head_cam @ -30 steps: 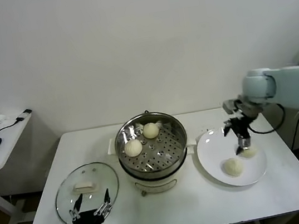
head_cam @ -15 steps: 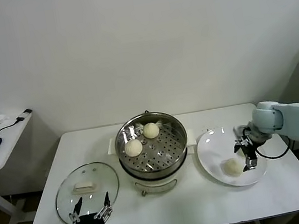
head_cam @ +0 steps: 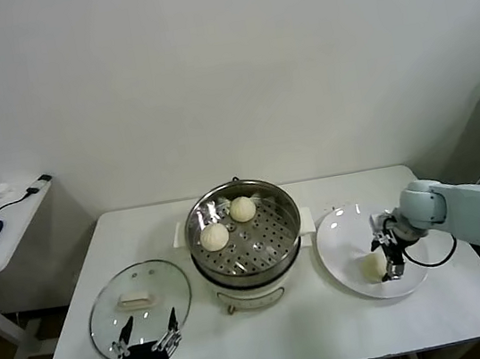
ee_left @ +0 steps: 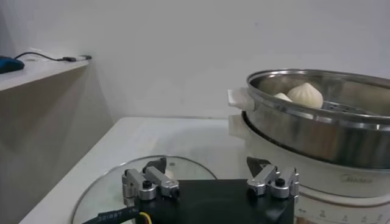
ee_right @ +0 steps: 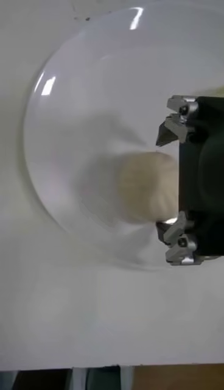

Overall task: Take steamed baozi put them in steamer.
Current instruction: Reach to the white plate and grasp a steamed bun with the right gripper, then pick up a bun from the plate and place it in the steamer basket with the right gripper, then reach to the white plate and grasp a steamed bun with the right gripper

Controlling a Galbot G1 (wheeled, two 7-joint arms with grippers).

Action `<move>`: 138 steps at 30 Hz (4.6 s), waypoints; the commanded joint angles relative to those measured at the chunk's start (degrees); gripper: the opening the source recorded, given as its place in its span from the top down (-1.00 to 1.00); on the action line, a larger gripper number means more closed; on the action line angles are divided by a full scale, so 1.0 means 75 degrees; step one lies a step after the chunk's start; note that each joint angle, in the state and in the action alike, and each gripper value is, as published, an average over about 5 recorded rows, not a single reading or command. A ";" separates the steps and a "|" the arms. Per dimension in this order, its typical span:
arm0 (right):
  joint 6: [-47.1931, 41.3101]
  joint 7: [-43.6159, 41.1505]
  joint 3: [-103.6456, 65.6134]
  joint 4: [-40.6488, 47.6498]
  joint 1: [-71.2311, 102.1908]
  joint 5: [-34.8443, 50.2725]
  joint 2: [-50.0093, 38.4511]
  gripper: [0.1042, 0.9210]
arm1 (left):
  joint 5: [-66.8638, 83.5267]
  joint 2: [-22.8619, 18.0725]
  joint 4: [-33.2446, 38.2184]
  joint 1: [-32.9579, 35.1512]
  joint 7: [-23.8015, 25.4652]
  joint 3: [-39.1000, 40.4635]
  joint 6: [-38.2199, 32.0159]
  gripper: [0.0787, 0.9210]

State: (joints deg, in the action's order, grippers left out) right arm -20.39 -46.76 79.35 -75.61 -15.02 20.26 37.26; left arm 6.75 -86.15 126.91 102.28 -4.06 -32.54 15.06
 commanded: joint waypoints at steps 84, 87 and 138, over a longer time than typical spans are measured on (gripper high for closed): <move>0.4312 -0.2666 0.3092 0.1125 -0.5757 0.1784 0.2549 -0.76 | -0.0004 0.0028 0.0079 0.0043 0.0008 0.0051 -0.0115 -0.77; 0.3247 -0.2540 0.3540 0.1182 -0.5882 0.1634 0.1648 -0.76 | 0.0023 0.0036 0.0080 0.0020 0.0010 0.0016 -0.0123 -0.77; 0.1196 -0.1293 -0.1040 0.2938 0.0376 -0.1199 0.0893 -0.41 | -0.0099 -0.0214 0.0084 0.0259 -0.0011 -0.0105 -0.0189 -0.77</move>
State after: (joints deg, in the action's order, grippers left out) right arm -10.87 -55.98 71.60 -52.56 -11.84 11.54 43.78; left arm 6.20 -87.79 127.52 104.18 -4.12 -33.46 13.65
